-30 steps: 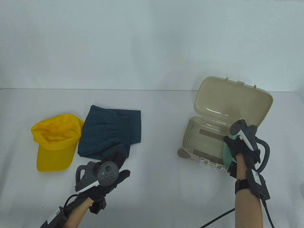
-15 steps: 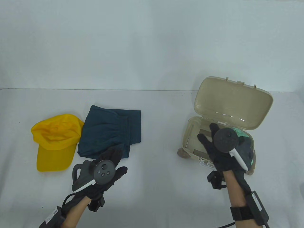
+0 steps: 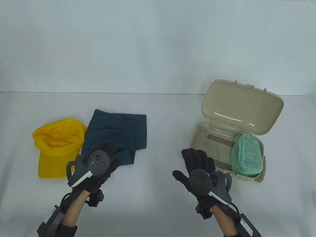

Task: Pack suitcase

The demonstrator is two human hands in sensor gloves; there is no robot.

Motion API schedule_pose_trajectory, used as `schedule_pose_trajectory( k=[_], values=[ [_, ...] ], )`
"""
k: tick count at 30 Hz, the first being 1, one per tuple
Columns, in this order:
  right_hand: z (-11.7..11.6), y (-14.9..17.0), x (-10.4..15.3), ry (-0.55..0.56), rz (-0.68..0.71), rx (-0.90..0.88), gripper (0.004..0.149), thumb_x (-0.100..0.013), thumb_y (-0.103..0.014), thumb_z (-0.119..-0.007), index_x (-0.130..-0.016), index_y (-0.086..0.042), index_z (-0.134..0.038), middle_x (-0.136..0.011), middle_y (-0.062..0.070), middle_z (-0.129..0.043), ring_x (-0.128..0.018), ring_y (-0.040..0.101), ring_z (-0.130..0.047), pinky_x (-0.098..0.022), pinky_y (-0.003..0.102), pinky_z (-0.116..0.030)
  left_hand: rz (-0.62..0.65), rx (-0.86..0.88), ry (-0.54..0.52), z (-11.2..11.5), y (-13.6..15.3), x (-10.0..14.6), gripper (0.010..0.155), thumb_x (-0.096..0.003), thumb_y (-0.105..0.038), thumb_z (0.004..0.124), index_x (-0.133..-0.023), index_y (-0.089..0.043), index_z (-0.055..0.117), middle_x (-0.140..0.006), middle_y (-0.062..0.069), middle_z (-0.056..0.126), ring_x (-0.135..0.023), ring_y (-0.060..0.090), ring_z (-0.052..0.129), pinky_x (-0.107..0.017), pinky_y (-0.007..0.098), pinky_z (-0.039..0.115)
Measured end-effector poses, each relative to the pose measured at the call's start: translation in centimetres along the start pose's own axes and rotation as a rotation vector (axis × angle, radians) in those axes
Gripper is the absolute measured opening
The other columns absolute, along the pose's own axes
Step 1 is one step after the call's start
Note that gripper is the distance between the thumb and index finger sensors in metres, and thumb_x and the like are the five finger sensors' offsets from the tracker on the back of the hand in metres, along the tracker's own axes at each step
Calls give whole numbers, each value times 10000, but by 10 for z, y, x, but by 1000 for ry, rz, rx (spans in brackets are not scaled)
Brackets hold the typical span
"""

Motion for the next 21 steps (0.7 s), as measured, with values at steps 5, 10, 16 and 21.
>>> schedule_pose_trajectory(
  k=[5,10,16,21],
  values=[
    [3,5,2,3,-11,-10,856,-479,-709,-501,-1142,-177,-408,-1192,122,-518,-1080,477,-561,-726,675,-494,-16,-122,39,-21,-13,-69,767,-477,-552,700,-1138,-284,420,-1197,72,491,-1067,315,681,-743,549,647],
    [0,7,0,-22,-12,-27,857,-479,-710,-503,-1142,-174,-415,-1190,125,-524,-1074,482,-571,-725,674,-497,-74,-158,61,-20,-25,-129,806,-460,-520,753,-1133,-349,344,-1206,21,470,-1107,283,628,-783,546,602],
    [-1,6,0,-38,-10,-24,857,-479,-710,-506,-1140,-170,-426,-1186,128,-534,-1067,480,-590,-724,673,-500,-152,-309,142,20,-29,-178,807,-464,-472,774,-1122,-387,314,-1206,-25,460,-1137,264,576,-803,533,578],
    [-3,4,0,-53,-6,-17,856,-479,-709,-509,-1139,-170,-430,-1185,131,-538,-1061,480,-600,-723,671,-504,-195,-359,192,56,-24,-195,806,-475,-451,765,-1119,-383,286,-1210,-49,430,-1165,256,506,-813,529,550]
  ],
)
Point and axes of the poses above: the tracker on the back of each hand, its own y axis roughly to the little-finger side, its own x axis roughly from the fingertips to the wrist, z = x × y, the point moved 1 cm from there along -x, roughly from the wrist to the fingertips
